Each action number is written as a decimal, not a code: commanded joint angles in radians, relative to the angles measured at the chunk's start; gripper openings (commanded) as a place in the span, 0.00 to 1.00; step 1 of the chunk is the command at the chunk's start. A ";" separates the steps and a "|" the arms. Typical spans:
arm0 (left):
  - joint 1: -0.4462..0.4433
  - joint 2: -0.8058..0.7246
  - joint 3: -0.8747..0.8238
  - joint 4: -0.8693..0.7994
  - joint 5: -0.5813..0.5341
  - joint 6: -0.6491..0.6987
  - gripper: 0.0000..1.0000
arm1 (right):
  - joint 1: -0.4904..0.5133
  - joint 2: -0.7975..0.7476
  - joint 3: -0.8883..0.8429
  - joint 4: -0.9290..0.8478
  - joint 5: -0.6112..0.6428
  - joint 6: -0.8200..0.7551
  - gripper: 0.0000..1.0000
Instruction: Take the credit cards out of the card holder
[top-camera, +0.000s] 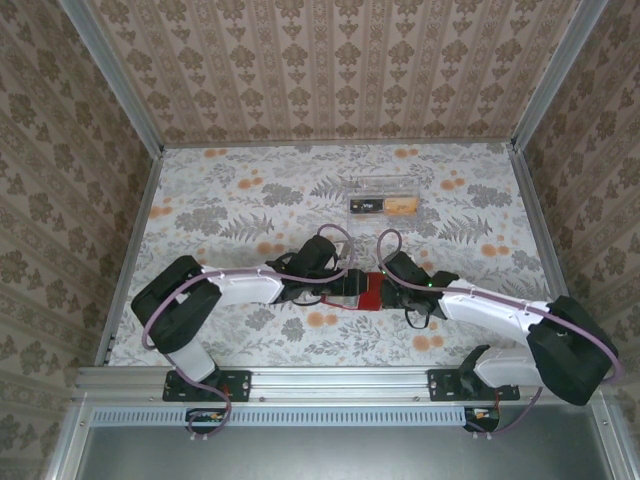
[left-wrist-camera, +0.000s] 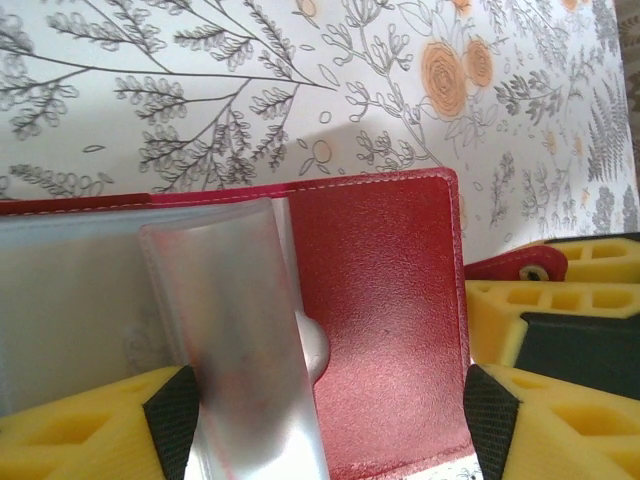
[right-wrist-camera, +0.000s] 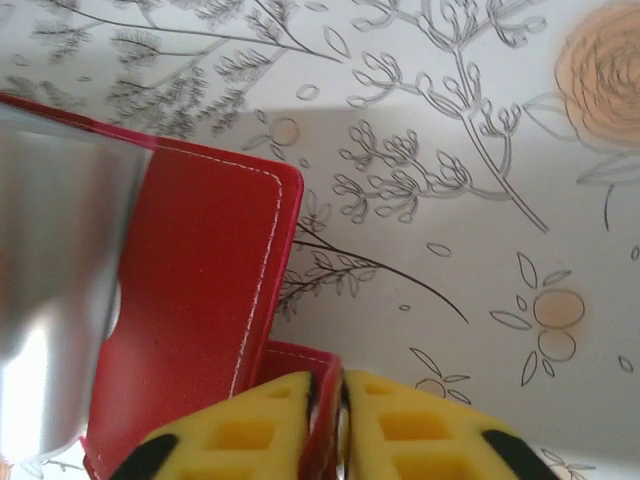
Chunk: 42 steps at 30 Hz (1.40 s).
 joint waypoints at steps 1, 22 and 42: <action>0.011 -0.070 0.022 -0.097 -0.064 0.046 0.75 | -0.003 0.020 -0.015 0.011 0.020 0.006 0.15; 0.030 -0.017 0.004 -0.141 -0.088 0.041 0.76 | -0.003 0.054 -0.008 0.021 0.024 -0.014 0.13; 0.004 0.022 -0.013 0.028 0.048 0.007 0.88 | -0.003 0.079 -0.006 0.032 0.022 -0.012 0.14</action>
